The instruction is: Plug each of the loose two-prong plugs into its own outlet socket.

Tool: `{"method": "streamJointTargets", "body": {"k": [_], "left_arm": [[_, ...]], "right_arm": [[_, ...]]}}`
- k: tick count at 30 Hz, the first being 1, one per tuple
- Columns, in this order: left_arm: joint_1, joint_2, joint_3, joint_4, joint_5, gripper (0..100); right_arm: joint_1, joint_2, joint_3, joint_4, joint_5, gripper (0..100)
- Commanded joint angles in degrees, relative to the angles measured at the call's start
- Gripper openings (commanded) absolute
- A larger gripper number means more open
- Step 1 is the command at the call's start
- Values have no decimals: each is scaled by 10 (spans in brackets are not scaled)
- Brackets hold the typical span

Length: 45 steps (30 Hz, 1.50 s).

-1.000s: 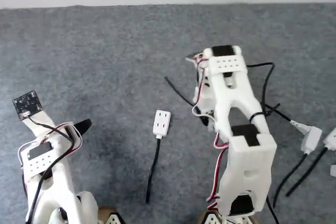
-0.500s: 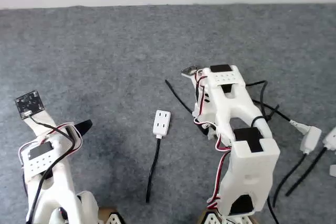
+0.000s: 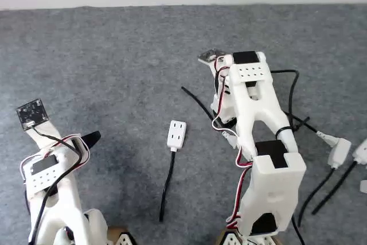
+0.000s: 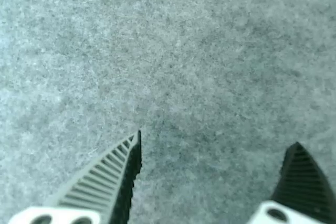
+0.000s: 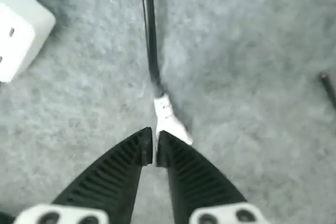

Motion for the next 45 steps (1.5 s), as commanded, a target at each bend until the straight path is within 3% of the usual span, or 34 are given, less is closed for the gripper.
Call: {"method": "streamJointTargets", "body": {"k": [1,5,9,17,24,39,45], "left_arm": [[4,-1,-1,-11,-6,393],[4,-1,-1,-11,-6,393],[4,-1,-1,-11,-6,393],[4,-1,-1,-11,-6,393],[4,-1,-1,-11,-6,393],[4,-1,-1,-11,-6,393],[4,-1,-1,-11,-6,393]], "right_arm": [[0,-31,-32,19,19,9],[-7,-31,4,20,88,11],[-15,-31,51,6,234,38],[-16,-31,124,-118,248,173],[-15,-31,142,-196,222,173],[-13,17,140,-198,246,170],[-13,0,142,-175,247,50]]}}
